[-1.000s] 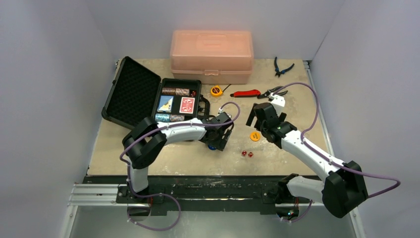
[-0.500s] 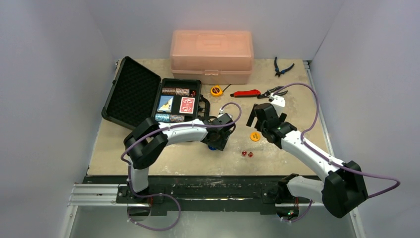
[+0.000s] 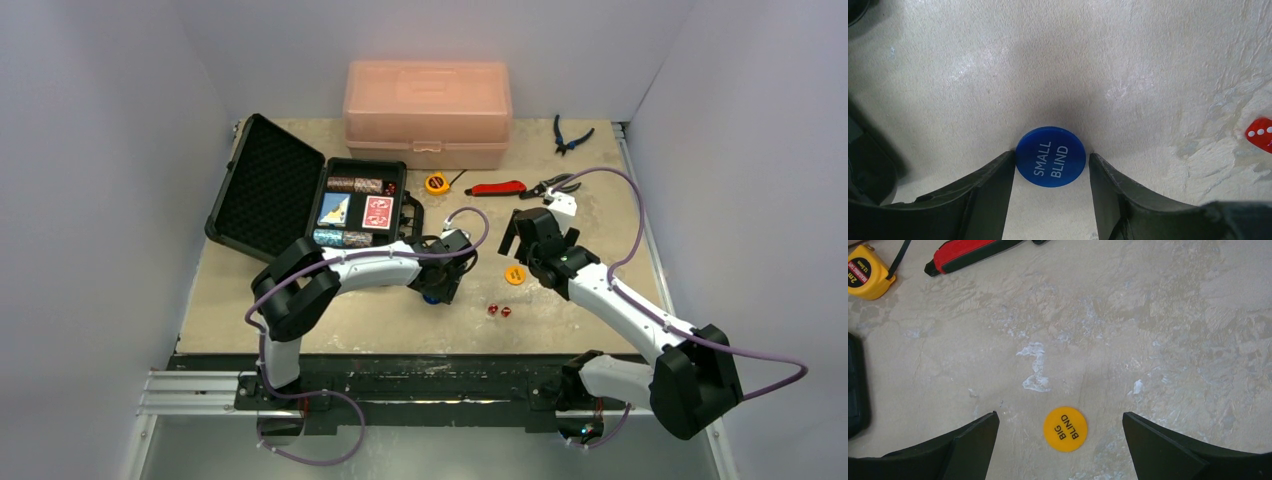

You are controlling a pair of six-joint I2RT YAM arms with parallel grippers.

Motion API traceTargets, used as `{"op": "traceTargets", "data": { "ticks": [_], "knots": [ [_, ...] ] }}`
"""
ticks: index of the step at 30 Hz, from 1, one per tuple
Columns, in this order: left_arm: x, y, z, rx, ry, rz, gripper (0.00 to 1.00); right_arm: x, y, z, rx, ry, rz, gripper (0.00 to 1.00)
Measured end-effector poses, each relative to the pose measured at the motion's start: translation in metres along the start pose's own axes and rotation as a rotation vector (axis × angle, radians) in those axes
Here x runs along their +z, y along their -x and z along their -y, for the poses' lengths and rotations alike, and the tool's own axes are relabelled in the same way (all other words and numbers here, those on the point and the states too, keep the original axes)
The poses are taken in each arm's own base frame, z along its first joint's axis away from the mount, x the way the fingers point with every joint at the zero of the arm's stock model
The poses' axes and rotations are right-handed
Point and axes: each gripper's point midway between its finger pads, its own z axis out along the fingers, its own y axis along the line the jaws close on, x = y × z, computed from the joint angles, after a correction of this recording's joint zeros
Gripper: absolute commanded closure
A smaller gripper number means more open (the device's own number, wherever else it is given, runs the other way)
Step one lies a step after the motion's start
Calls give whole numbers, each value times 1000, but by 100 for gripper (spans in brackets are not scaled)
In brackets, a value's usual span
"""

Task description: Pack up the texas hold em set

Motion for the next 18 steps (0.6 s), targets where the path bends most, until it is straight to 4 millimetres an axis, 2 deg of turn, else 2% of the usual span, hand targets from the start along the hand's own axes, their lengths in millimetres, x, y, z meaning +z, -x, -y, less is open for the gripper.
{"op": "traceTargets", "data": {
  "ticks": [8,18],
  "knots": [
    [1,1,1,-1,-1,2,50,0,0,0,-2,-1,0,1],
    [1,1,2,-1,0,3,64,1,0,0,-1,2,3,1]
  ]
}}
